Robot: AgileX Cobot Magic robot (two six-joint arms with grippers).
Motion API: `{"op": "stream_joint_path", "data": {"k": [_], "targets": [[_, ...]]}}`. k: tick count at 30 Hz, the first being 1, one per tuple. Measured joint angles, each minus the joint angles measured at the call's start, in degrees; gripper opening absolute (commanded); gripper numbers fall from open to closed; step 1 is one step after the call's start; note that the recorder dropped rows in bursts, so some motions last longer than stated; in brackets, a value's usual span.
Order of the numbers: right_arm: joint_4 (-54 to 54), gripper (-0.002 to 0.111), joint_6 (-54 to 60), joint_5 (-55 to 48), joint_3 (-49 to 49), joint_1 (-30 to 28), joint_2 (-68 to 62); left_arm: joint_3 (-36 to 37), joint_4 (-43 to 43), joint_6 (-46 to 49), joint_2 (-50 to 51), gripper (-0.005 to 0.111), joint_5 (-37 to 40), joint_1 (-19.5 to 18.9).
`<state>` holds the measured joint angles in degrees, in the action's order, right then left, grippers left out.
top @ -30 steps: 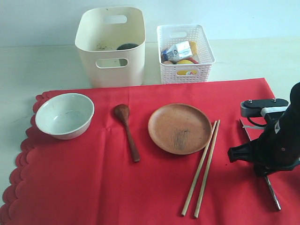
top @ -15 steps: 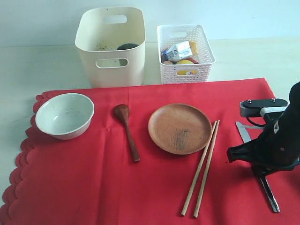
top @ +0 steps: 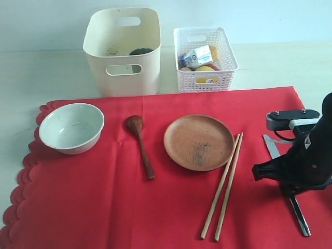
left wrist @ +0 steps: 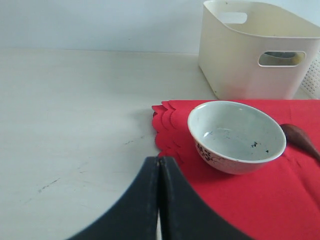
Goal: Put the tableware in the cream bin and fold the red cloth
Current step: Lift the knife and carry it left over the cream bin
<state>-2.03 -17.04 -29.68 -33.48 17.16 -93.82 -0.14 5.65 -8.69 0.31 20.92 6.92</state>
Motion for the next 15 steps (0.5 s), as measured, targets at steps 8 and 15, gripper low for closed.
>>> {"op": "stream_joint_path", "data": {"k": [8,15], "targets": [[0.12,0.0,0.0,-1.2,0.26,0.0,9.87,0.0,0.0,0.0,0.0,0.0,0.0,0.0],[0.46,0.0,1.93,-8.36,-4.86,0.0,17.08,0.0,0.0,0.0,0.0,0.0,0.0,0.0]]}}
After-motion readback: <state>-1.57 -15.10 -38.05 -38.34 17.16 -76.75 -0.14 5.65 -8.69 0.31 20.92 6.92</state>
